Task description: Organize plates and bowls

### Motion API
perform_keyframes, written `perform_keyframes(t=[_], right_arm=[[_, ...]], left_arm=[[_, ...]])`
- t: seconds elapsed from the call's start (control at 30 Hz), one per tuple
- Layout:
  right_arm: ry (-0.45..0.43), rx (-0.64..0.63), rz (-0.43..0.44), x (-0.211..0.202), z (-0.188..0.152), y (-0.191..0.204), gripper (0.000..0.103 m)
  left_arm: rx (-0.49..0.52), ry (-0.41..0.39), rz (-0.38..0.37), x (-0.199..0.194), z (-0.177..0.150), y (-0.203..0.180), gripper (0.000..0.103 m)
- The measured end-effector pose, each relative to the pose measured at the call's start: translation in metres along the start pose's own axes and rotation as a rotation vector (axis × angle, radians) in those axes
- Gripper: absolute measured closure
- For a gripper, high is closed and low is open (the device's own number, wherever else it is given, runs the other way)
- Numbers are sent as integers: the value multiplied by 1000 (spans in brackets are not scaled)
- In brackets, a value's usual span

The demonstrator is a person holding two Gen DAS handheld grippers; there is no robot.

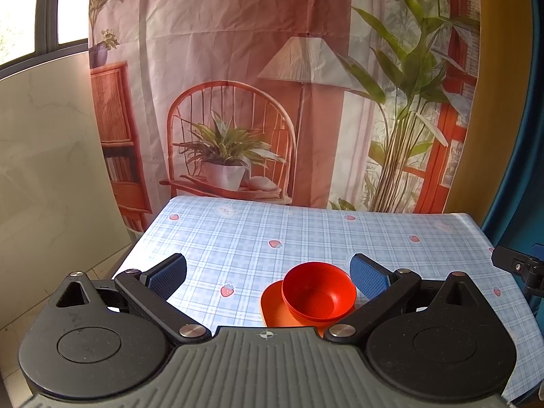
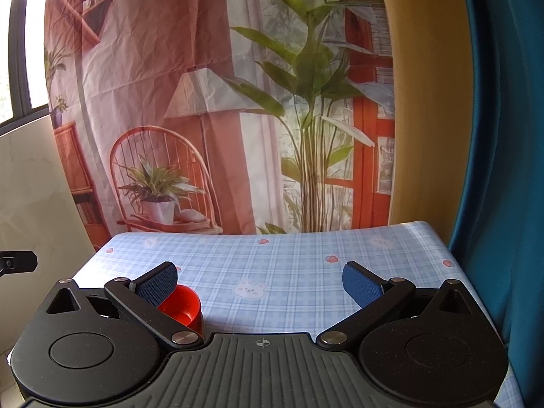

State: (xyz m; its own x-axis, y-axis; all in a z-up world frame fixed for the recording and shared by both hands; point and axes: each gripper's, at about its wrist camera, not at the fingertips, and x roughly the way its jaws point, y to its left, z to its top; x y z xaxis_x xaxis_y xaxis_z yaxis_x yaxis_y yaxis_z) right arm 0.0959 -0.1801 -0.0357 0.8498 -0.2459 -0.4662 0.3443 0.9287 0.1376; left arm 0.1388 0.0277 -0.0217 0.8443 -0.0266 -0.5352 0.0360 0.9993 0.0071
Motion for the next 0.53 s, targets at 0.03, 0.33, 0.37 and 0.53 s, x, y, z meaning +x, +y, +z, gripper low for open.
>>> perform_keyframes(t=[0.03,0.33,0.37,0.53], right_arm=[[1,1,0,0,0,-1,0],[3,3,-1,0,-1,-1,0],[3,3,-1,0,-1,-1,0],[4,4,-1,0,-1,-1,0]], left_arm=[[1,0,0,0,0,0,0],[2,1,0,0,0,-1,0],[1,2,0,1,0,-1,0],[0,5,-11,2,-1,0,0]])
